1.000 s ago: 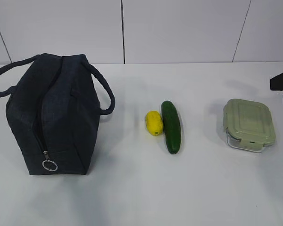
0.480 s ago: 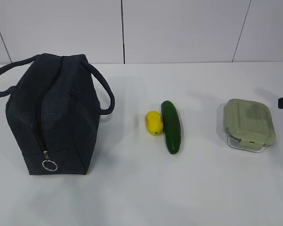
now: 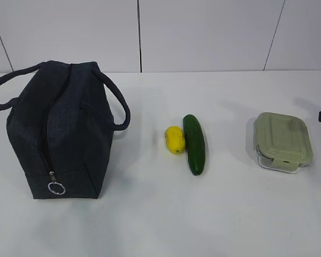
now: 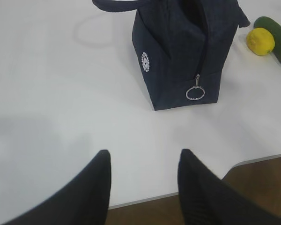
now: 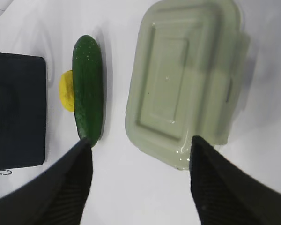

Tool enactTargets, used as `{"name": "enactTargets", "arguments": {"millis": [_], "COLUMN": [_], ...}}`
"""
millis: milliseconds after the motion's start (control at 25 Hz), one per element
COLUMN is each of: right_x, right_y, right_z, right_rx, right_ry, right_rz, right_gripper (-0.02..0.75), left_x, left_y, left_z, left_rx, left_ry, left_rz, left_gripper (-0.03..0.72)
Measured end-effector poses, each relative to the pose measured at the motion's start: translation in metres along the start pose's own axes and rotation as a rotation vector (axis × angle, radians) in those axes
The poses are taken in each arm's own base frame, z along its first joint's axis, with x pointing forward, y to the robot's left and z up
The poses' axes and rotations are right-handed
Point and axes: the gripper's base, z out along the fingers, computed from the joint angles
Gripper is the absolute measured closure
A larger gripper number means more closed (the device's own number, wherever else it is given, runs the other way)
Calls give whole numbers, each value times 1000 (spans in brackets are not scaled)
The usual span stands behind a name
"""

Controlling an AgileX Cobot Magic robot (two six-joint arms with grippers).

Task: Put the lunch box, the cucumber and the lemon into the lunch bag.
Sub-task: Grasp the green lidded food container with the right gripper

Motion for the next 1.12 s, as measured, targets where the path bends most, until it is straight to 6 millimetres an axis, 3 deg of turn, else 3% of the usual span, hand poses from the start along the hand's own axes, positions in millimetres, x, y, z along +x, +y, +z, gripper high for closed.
{"name": "enactTargets", "arguments": {"millis": [280,480,680,880,1120], "right_x": [-26,-39,-39,-41,-47], "right_y": [1,-14,-35,-47,-58], "right_z": [-4,6,16,24,31], "right_rx": [-11,-50,6,17,14], "right_ry": [-27,32,129,156,162], "right_rz": [-55,-14,20,53,54], "right_gripper": [218,217,197,111,99], "left_x": [0,0,0,0,0], "left_y": [0,0,0,0,0], "left_z": [0,0,0,0,0], "left_rx": [0,0,0,0,0], "left_ry": [0,0,0,0,0], "left_rz": [0,0,0,0,0], "left_gripper": [367,367,367,367,367]}}
